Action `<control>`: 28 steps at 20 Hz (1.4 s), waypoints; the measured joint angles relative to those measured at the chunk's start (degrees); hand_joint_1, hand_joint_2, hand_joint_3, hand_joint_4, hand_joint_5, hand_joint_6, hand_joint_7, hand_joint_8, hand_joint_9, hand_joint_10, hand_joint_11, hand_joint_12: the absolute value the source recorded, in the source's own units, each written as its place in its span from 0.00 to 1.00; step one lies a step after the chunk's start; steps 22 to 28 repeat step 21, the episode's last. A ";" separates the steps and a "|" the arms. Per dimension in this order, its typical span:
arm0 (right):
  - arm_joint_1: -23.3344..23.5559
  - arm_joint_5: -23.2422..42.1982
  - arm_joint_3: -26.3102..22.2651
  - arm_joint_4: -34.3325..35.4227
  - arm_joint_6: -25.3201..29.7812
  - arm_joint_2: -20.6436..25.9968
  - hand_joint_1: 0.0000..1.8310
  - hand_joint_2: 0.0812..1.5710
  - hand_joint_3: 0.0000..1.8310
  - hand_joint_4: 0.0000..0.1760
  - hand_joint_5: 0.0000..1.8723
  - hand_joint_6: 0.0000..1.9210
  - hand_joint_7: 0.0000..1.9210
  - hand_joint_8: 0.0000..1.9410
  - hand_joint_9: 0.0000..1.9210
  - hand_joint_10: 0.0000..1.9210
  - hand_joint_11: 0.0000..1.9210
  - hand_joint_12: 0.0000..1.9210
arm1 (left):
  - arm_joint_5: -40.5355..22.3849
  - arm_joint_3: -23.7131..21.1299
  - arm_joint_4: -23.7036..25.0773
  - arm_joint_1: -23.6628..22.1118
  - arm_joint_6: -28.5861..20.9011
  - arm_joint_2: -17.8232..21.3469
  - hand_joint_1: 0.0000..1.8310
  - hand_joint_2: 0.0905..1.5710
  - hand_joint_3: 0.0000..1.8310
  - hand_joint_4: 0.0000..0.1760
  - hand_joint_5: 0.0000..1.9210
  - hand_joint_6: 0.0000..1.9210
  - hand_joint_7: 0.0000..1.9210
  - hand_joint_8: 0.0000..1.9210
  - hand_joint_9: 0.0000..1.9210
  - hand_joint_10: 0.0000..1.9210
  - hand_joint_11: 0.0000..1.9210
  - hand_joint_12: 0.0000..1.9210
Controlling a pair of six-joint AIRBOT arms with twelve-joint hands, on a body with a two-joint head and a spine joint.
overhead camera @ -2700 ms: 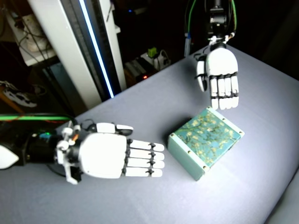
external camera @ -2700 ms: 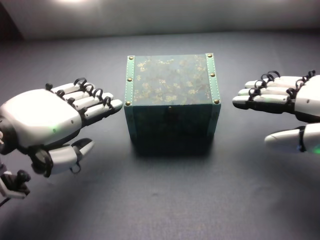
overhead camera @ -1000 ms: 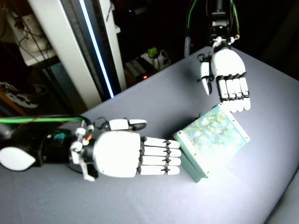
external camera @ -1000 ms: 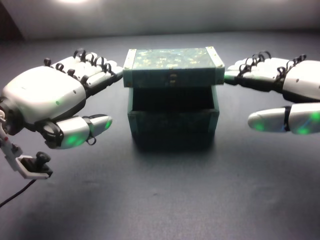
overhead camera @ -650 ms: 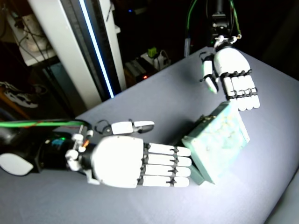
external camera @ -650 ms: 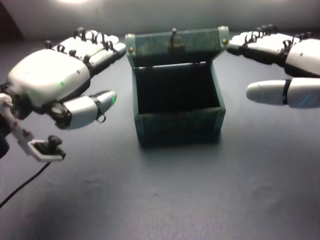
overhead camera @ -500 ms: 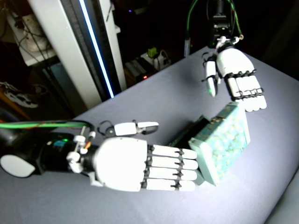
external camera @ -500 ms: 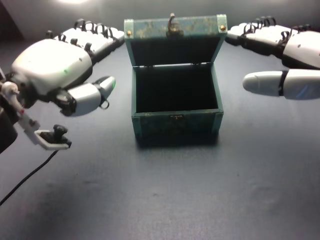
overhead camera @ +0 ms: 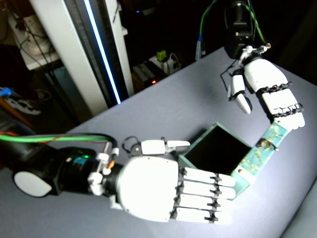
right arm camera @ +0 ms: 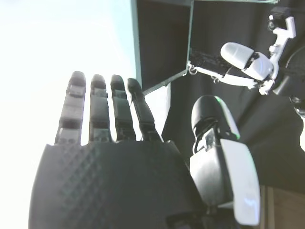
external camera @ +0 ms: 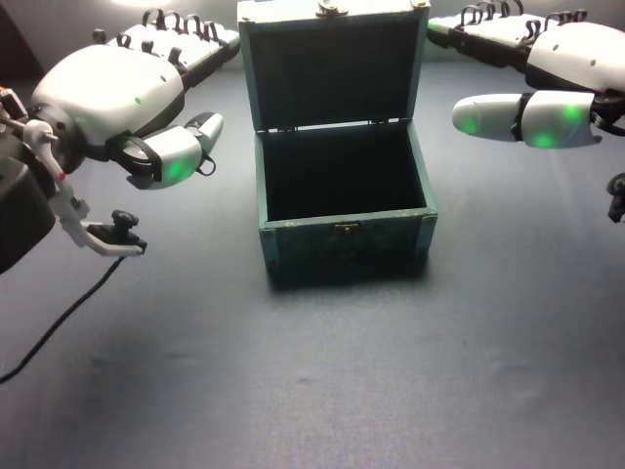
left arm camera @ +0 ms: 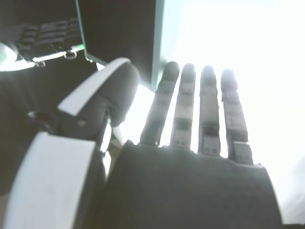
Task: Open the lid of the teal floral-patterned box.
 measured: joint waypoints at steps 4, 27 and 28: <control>0.09 -1.29 0.72 1.51 0.00 -0.04 0.00 0.84 0.01 0.00 0.04 0.00 0.01 0.00 0.01 0.00 0.01 0.00 | 0.09 0.15 -1.68 -0.04 0.63 0.24 0.14 1.00 0.16 0.00 0.05 0.00 0.04 0.00 0.02 0.00 0.00 0.11; -3.28 4.90 -11.80 7.82 -9.97 10.05 0.00 0.83 0.00 0.00 0.05 0.01 0.04 0.01 0.02 0.01 0.02 0.01 | -16.52 -10.88 -1.51 9.35 -3.34 11.39 0.04 1.00 0.09 0.00 0.06 0.00 0.06 0.00 0.06 0.00 0.00 0.18; -3.28 4.90 -11.80 7.82 -9.97 10.05 0.00 0.83 0.00 0.00 0.05 0.01 0.04 0.01 0.02 0.01 0.02 0.01 | -16.52 -10.88 -1.51 9.35 -3.34 11.39 0.04 1.00 0.09 0.00 0.06 0.00 0.06 0.00 0.06 0.00 0.00 0.18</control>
